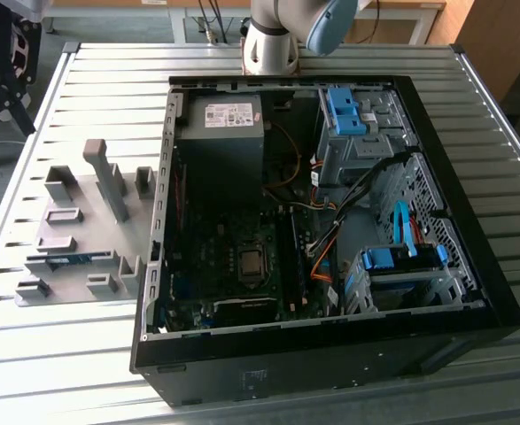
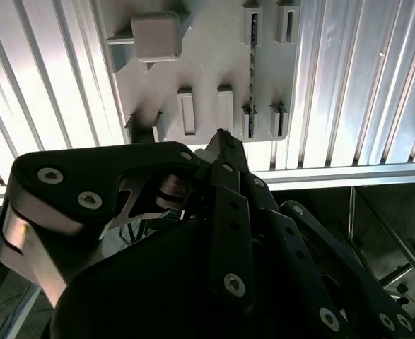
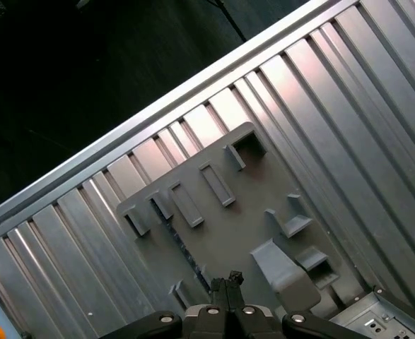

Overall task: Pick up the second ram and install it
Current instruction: 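Pick up the second ram and move it above second insertion slot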

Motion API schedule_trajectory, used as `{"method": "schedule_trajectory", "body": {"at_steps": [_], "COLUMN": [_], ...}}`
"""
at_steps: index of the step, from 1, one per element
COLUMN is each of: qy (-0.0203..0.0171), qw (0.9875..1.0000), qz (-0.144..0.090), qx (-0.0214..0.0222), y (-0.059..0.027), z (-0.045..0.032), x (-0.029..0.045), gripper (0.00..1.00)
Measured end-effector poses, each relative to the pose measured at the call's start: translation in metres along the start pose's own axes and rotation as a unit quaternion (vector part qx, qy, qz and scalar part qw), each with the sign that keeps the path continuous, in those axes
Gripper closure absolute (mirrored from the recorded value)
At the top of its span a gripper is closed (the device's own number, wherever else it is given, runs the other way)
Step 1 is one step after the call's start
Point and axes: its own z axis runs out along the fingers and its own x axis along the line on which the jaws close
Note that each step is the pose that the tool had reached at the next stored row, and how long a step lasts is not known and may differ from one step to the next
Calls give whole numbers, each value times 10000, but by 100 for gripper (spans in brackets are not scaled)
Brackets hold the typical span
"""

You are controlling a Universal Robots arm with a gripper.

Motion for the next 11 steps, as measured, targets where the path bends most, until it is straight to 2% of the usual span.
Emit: {"method": "schedule_trajectory", "body": {"at_steps": [11], "qy": [1], "qw": [10000], "qz": [0], "qx": [0], "y": [-1], "z": [48], "x": [-1], "gripper": [90]}}
